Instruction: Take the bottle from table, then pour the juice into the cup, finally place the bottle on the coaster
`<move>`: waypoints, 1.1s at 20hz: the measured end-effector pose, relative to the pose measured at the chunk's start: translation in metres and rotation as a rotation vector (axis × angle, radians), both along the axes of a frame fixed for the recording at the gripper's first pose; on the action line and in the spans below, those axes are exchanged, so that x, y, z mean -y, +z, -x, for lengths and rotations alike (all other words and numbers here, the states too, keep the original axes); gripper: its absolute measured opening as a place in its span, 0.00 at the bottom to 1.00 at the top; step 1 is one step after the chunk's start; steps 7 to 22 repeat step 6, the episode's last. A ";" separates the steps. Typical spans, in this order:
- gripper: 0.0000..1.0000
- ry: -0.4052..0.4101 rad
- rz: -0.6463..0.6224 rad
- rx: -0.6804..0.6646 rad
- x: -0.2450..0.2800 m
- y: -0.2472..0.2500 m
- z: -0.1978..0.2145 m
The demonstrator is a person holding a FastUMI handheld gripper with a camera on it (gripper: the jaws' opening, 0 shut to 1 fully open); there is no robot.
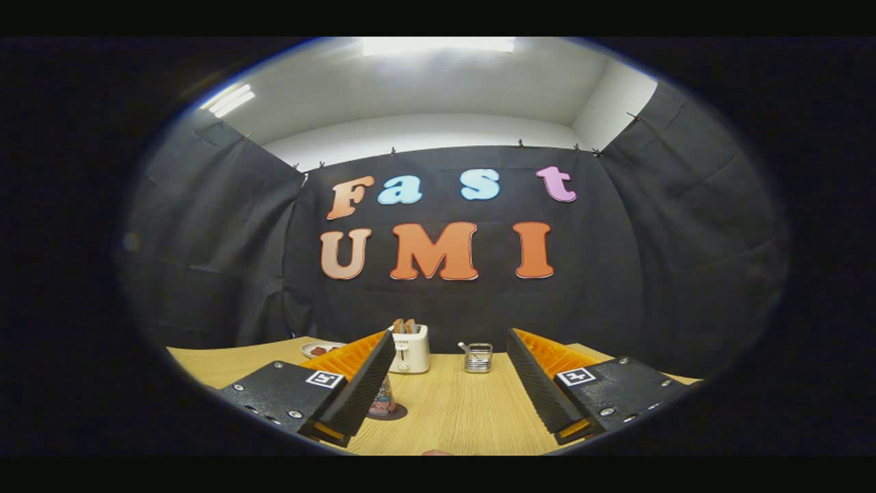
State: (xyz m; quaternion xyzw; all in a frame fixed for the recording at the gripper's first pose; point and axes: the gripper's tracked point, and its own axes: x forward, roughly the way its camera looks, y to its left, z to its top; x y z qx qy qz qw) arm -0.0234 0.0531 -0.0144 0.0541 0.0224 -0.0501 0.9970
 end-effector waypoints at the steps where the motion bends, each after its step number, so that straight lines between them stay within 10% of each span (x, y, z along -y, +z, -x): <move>1: 0.97 0.003 0.002 0.001 -0.001 0.000 0.000; 22: 0.97 0.031 0.019 -0.007 -0.011 -0.003 0.002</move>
